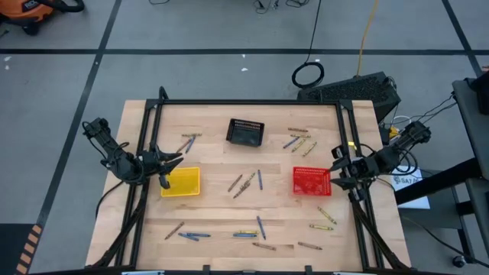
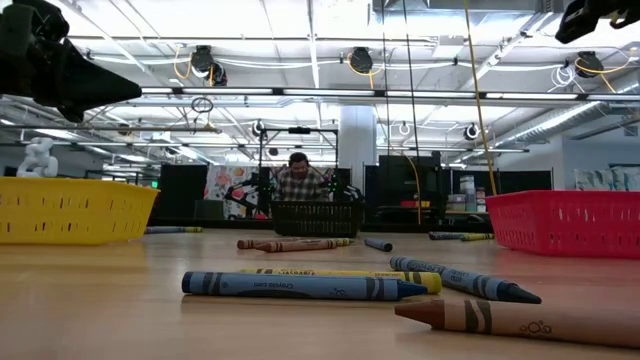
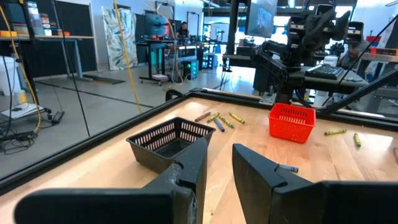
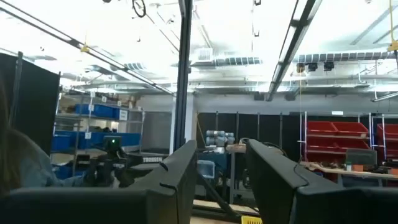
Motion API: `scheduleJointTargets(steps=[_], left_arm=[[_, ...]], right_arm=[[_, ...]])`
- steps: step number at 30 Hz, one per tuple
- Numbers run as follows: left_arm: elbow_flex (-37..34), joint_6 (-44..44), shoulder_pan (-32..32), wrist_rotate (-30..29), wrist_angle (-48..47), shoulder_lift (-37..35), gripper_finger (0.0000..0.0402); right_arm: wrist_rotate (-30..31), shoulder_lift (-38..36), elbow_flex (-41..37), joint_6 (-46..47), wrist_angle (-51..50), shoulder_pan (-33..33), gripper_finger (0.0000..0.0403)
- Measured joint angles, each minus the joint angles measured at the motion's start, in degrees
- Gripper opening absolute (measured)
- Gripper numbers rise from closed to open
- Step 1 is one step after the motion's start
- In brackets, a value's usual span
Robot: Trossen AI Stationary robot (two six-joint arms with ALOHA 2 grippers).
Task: Sort crayons
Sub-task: Put the green crayon into the red bin
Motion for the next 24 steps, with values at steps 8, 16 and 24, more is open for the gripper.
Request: scheduleJointTargets(steps=[8,16,24], left_arm=[[0.0,0.0,0.0,0.0,0.0,0.0,0.0082],[0.0,0.0,0.0,0.0,0.0,0.0,0.0082],[0.0,1.8,0.0,0.0,0.0,0.0,0.0082]], right_arm=[[0.1,0.0,0.0,-4.3,0.2,0.0,0.0125],[0.1,0.0,0.0,-8.1,1.3,0.0,0.0125],[4.4,0.0,0.0,-10.0,3.6,0.0,0.0125]])
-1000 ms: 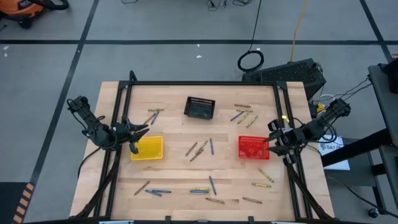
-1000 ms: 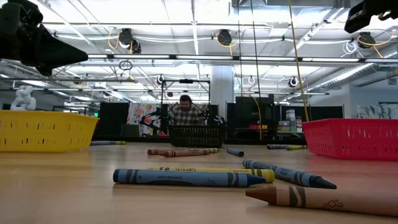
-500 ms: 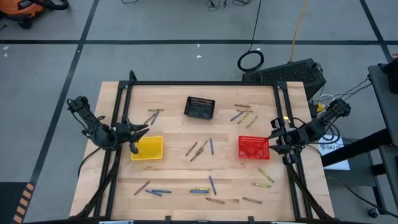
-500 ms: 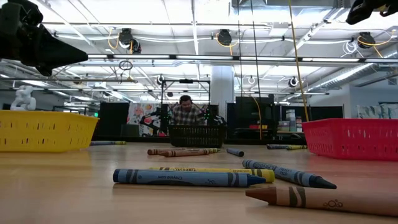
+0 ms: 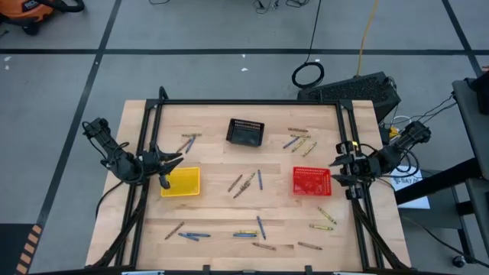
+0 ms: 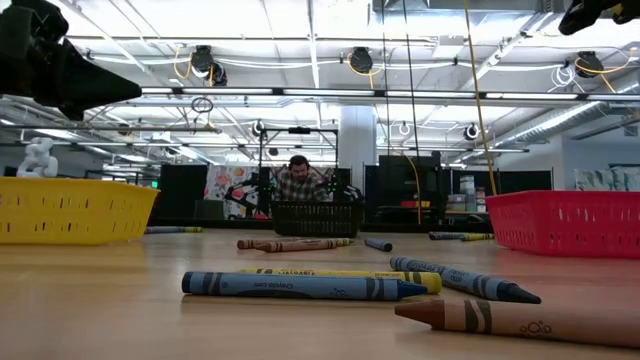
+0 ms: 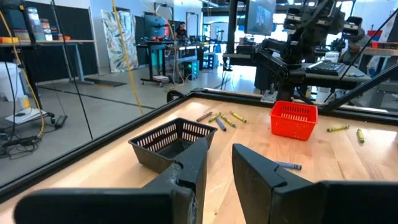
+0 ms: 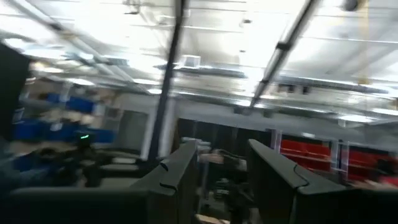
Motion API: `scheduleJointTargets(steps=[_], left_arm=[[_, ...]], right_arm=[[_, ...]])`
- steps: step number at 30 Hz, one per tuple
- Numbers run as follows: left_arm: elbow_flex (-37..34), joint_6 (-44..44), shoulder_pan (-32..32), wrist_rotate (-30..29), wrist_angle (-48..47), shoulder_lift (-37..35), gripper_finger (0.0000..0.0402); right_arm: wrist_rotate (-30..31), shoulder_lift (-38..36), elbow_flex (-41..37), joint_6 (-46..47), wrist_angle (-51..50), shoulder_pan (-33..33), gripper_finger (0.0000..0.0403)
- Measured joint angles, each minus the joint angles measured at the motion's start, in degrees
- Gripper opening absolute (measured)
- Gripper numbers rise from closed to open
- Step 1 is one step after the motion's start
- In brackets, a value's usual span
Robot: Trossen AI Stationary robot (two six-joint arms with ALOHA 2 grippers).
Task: Sort crayons
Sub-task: Put the green crayon into the red bin
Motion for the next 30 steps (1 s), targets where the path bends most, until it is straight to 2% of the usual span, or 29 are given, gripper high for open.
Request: scheduleJointTargets(steps=[4,13,15,19,22,30], left_arm=[[0.0,-0.3,0.0,0.0,0.0,0.0,0.0082],[2.0,0.0,0.0,0.4,2.7,0.0,0.0082],[3.4,1.1,0.0,2.7,3.1,0.0,0.0082],[5.9,3.9,0.0,12.2,3.1,0.3,0.0082],[7.5,4.2,0.0,15.4,2.9,0.9,0.0082],[10.3,4.1,0.1,21.5,2.9,6.9,0.0082]], right_arm=[[6.4,0.0,0.0,-1.0,0.9,0.0,0.0125],[14.2,0.6,2.0,-1.4,2.0,0.0,0.0125],[15.7,1.6,3.7,-1.4,1.4,0.0,0.0125],[17.1,5.0,8.5,-1.4,-3.9,0.0,0.0125],[18.6,8.9,12.4,-1.3,-7.4,0.0,0.0125],[33.4,18.7,21.4,-1.9,-13.2,-0.8,0.0125]])
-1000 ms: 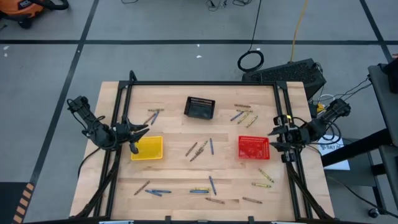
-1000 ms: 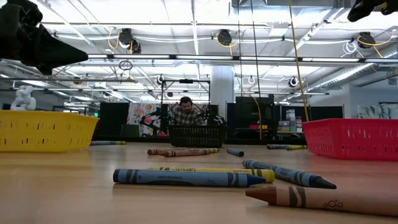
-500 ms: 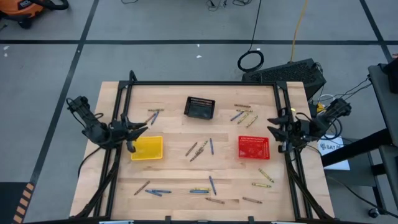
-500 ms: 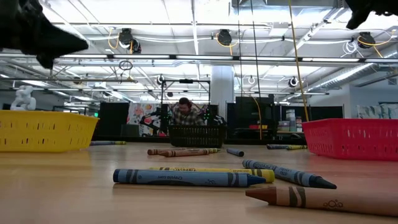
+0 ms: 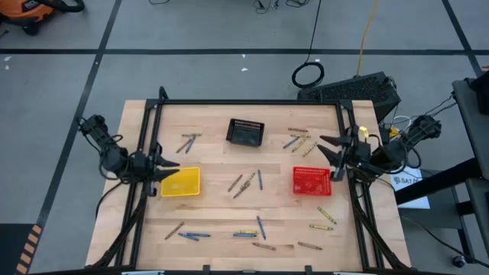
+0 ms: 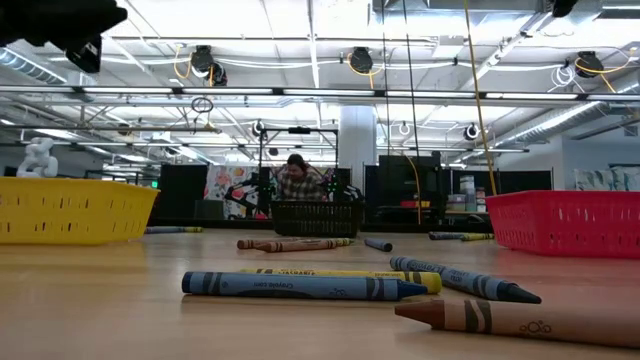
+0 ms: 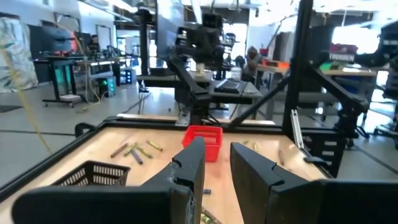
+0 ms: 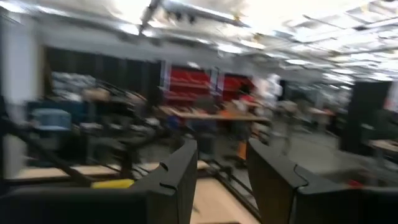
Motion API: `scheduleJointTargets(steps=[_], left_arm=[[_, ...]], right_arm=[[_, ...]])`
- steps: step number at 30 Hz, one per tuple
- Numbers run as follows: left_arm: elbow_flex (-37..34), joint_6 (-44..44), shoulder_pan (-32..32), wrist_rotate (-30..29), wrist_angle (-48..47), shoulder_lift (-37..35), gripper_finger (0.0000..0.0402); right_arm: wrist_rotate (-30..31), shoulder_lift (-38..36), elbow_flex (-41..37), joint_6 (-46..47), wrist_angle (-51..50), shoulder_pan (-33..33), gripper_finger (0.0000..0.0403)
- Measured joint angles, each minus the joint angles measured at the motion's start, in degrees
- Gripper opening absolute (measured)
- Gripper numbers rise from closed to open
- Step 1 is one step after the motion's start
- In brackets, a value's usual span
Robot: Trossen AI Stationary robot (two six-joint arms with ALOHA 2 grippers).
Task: Sort crayons
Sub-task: Put the green crayon into the red bin
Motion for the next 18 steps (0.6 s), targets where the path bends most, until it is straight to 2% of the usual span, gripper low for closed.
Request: scheduleJointTargets(steps=[2,10,13,18], left_arm=[[1.2,0.0,0.3,0.3,-0.1,2.2,0.0082],[8.4,0.0,5.0,5.6,-0.8,12.8,0.0082],[11.2,0.0,7.8,6.9,-5.2,16.3,0.0082],[13.7,0.0,13.6,10.0,-8.2,20.3,0.0082]], right_arm=[[1.7,1.3,1.7,0.1,-0.6,-0.7,0.0125],[1.7,2.6,5.3,0.1,-3.0,-3.7,0.0125],[1.9,2.6,5.3,0.3,-3.2,-5.3,0.0125],[6.2,2.6,5.3,1.4,-5.6,-8.2,0.0125]])
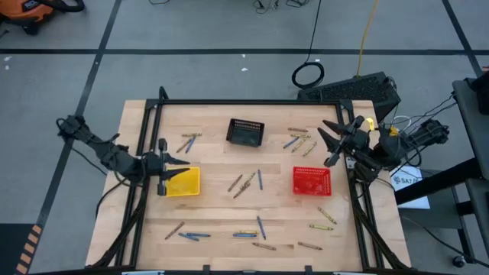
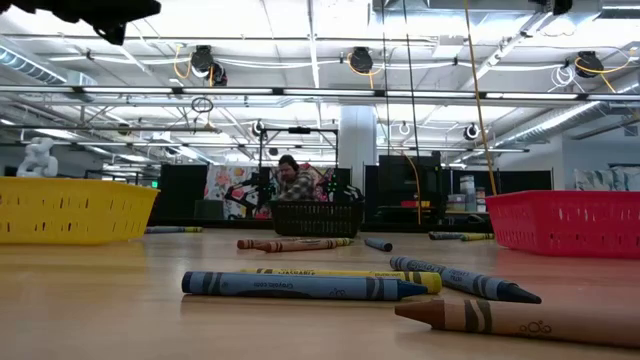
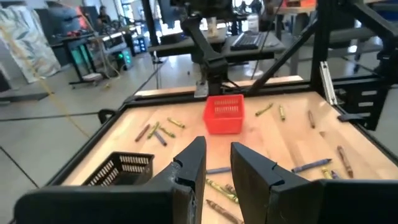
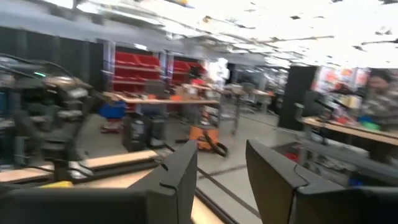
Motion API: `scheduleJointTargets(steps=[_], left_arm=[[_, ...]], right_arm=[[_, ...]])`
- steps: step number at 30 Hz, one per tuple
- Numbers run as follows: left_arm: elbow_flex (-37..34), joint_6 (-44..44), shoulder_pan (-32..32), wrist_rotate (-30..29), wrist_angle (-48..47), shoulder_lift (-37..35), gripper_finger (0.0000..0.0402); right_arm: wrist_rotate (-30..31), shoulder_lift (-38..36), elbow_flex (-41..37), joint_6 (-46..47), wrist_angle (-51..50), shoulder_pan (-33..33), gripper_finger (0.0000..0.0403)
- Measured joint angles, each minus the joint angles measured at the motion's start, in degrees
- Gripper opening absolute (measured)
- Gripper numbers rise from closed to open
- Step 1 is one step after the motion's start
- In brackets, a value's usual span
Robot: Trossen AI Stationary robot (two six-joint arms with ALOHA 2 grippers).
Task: Sort crayons
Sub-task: Put the green crayon into the red bin
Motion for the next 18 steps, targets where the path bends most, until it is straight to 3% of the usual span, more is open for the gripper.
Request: scheduleJointTargets(steps=[6,11,15,18], left_arm=[[1.9,0.0,8.5,11.1,-2.6,2.0,0.0082],[2.0,0.5,17.7,20.6,-2.8,4.1,0.0082],[2.0,2.2,25.1,28.5,-2.9,6.7,0.0082],[2.0,4.4,30.1,32.8,-2.6,8.8,0.0082]], right_arm=[[-1.1,0.1,0.0,8.1,-6.8,-3.7,0.0125],[-9.1,1.3,0.0,16.6,-13.5,-7.4,0.0125],[-9.9,3.6,0.0,18.6,-13.5,-10.2,0.0125],[-14.7,5.7,0.0,18.7,-13.8,-12.9,0.0125]])
